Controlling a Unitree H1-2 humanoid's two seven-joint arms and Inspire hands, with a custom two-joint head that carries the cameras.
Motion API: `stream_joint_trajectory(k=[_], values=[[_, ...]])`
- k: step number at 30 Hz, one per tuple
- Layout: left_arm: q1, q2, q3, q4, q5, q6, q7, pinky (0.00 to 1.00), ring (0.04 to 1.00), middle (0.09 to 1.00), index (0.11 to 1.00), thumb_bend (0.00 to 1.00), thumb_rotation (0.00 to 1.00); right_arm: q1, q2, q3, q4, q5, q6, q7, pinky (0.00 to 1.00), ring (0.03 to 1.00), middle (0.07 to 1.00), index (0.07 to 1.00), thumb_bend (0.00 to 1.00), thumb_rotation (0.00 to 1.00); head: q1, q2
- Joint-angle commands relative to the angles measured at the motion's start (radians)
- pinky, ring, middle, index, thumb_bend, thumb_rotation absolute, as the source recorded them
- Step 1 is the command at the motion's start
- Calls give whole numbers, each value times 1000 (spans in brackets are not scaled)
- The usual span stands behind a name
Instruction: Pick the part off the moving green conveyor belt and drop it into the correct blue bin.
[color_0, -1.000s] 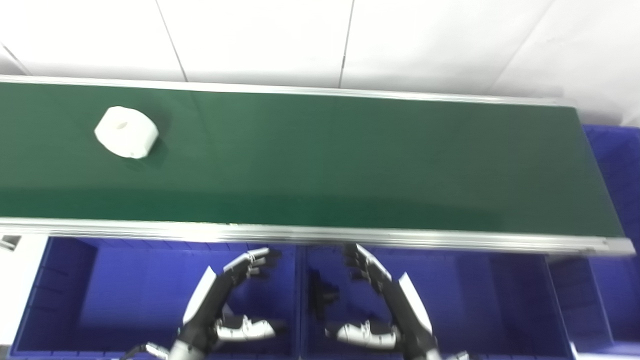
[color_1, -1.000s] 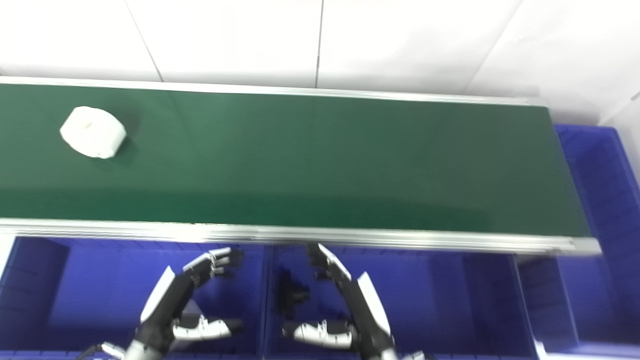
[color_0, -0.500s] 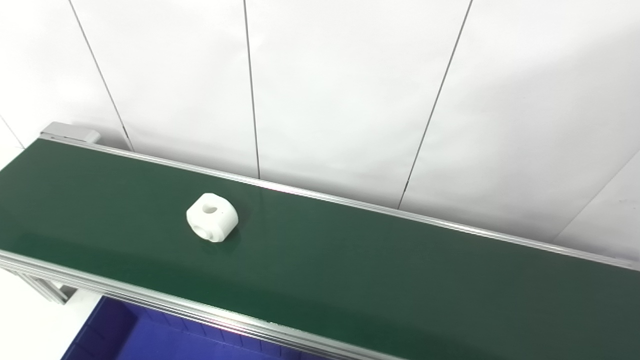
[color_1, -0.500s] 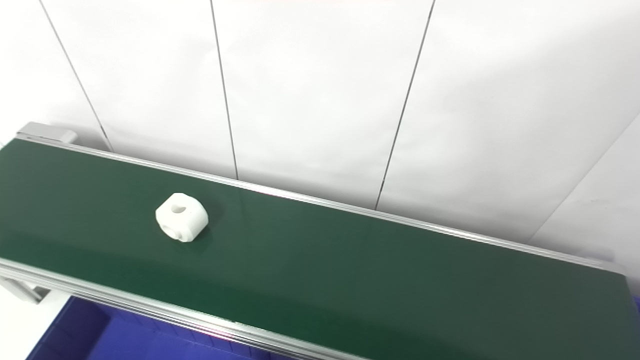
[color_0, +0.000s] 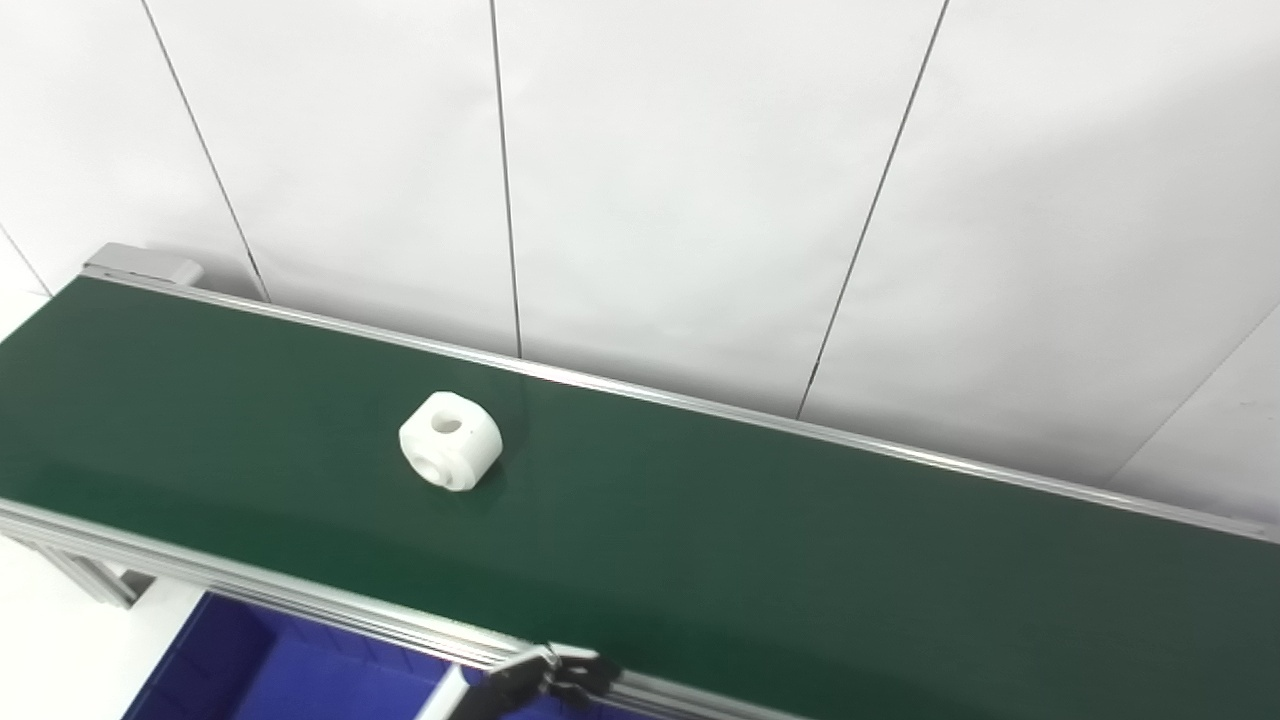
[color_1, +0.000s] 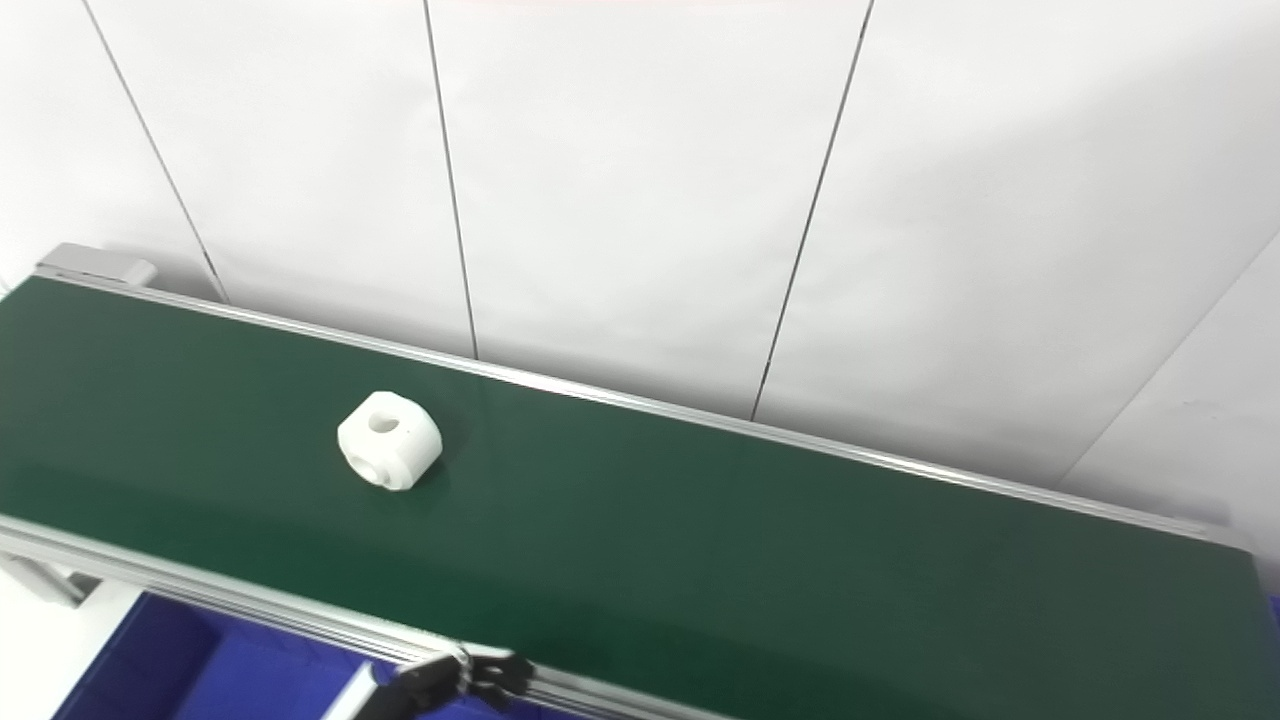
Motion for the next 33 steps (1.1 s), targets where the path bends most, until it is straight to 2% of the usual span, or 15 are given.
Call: stream_joint_trajectory(k=[1,5,8,11,16,20,24,28,33], values=[[-20,29,27,-56,20,-34,-1,574,658,732,681,778,373,-3,-1,11,-7,1,-62,-21,712,799,839,899,730,148,-5,1],[-55,43,67,-78,5,-34,-30,569,659,724,683,774,323,-9,-6,27,-3,23,-62,-32,707,810,854,894,729,99,-21,1],[-83,42,102,-82,-9,-34,-62,592,679,733,684,787,271,-17,-15,42,3,17,-62,-53,702,803,846,888,730,103,-38,4],[-110,29,160,-94,24,-34,-85,610,706,761,700,796,265,-23,-22,48,3,25,-63,-53,715,796,831,886,730,127,-51,12],[-165,-3,246,-109,36,-24,-162,589,716,796,733,796,252,-33,-29,55,3,37,-63,-53,709,784,810,877,737,119,-81,24],[-236,-13,314,-141,35,78,-243,589,745,832,772,812,321,-35,-38,61,-6,45,-63,-58,700,773,790,865,749,119,-95,52],[-296,-23,368,-168,46,177,-307,638,781,859,804,787,323,-33,-38,53,-20,59,-62,-47,707,770,793,858,751,128,-104,74],[-359,-10,402,-145,59,235,-373,777,851,882,844,774,306,-38,-42,52,-25,58,-62,-43,694,762,780,854,745,111,-99,80],[-453,-16,426,-67,66,283,-429,846,884,892,845,791,278,-43,-45,56,-30,64,-63,-47,688,752,774,851,748,95,-92,93]])
